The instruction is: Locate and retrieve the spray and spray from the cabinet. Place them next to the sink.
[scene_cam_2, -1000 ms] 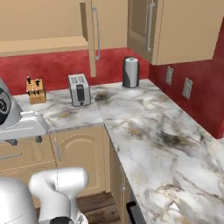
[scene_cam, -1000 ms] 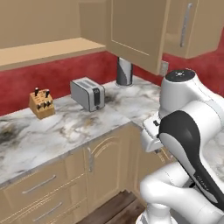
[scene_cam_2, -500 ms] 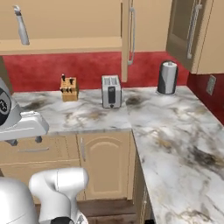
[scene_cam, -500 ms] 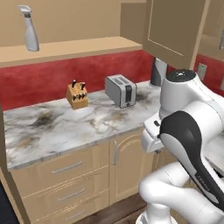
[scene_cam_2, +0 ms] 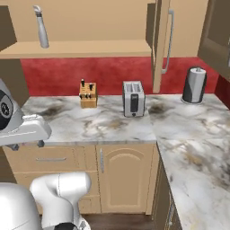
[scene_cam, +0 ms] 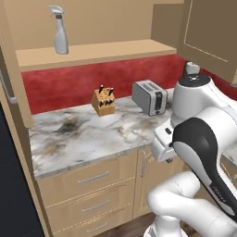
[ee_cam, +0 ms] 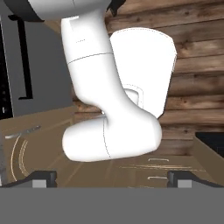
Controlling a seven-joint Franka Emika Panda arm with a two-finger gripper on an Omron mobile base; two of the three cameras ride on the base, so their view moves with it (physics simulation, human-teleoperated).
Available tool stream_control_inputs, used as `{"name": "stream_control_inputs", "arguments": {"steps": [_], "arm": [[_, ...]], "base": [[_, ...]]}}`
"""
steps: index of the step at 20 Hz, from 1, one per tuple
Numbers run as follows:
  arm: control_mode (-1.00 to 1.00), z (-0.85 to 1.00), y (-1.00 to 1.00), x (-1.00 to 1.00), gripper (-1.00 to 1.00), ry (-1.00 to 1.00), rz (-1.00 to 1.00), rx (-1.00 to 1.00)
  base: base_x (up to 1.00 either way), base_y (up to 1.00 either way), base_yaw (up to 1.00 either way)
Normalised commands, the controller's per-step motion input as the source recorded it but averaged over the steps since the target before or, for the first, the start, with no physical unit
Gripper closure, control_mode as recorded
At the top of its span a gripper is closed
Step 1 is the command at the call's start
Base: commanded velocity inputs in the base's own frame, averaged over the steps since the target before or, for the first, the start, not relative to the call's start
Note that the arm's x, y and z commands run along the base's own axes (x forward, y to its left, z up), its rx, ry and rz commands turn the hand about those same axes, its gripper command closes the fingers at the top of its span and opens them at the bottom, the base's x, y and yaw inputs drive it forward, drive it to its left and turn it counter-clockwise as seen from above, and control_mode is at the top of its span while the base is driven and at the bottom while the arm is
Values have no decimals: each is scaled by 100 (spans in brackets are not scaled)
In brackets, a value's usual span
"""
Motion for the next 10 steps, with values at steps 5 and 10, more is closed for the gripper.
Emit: {"name": "stream_control_inputs", "arguments": {"steps": [5, 10], "arm": [[100, 0, 0, 0, -100, 0, 0, 0], [100, 0, 0, 0, -100, 0, 0, 0]], "base": [[3, 3, 1], [60, -3, 13]]}}
